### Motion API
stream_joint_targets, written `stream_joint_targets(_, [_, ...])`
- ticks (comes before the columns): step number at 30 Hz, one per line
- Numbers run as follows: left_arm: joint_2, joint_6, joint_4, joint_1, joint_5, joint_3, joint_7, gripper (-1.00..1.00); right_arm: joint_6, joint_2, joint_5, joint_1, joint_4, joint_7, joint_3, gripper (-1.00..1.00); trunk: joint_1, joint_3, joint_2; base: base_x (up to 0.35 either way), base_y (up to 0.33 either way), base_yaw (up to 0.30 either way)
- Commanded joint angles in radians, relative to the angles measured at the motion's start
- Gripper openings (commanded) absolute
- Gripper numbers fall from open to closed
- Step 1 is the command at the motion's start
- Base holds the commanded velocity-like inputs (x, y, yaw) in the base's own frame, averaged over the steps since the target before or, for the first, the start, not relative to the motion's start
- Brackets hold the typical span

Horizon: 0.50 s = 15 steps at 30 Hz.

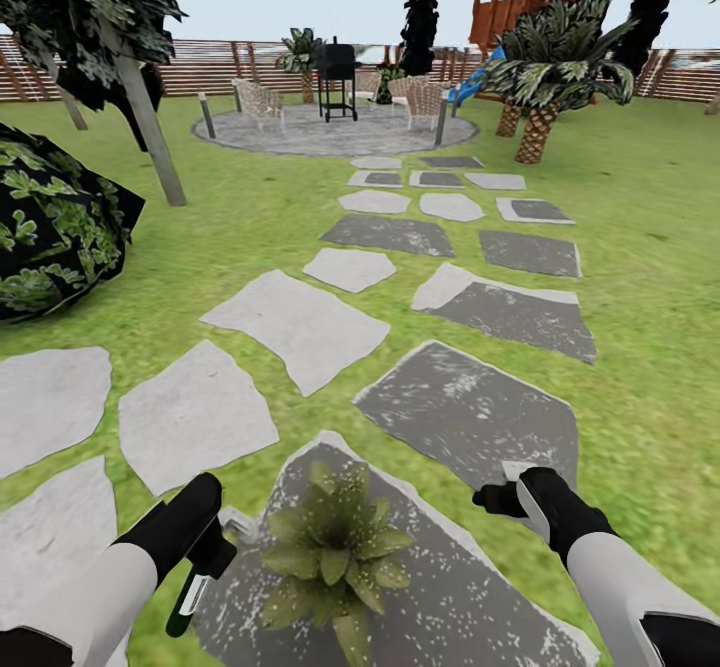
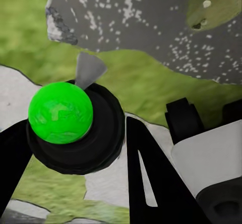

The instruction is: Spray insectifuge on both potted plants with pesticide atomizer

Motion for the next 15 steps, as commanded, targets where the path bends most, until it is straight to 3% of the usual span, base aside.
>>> stream_joint_targets(1, [0.001, 0.000, -0.001, 0.000, -0.010, -0.005, -0.010, -1.00, 0.006, 0.000, -0.001, 0.000, -0.002, 0.003, -0.005, 1.00, 0.000, -0.001, 0.000, 0.000, 0.305, -0.001])
stream_joint_targets(6, [0.001, 0.000, -0.001, 0.000, -0.010, -0.006, -0.011, -1.00, 0.006, 0.000, -0.002, 0.000, -0.002, 0.003, -0.005, 1.00, 0.000, -0.001, 0.000, 0.000, 0.240, -0.035])
stream_joint_targets(11, [0.001, 0.000, -0.002, 0.000, -0.010, -0.005, -0.012, -1.00, 0.007, 0.000, -0.002, 0.000, -0.002, 0.003, -0.005, 1.00, 0.000, -0.001, 0.000, 0.000, 0.018, -0.252])
stream_joint_targets(15, [0.001, 0.000, -0.001, 0.000, -0.010, -0.005, -0.010, -1.00, 0.006, 0.000, -0.002, 0.000, -0.002, 0.003, -0.005, 1.00, 0.000, -0.001, 0.000, 0.000, 0.224, -0.246])
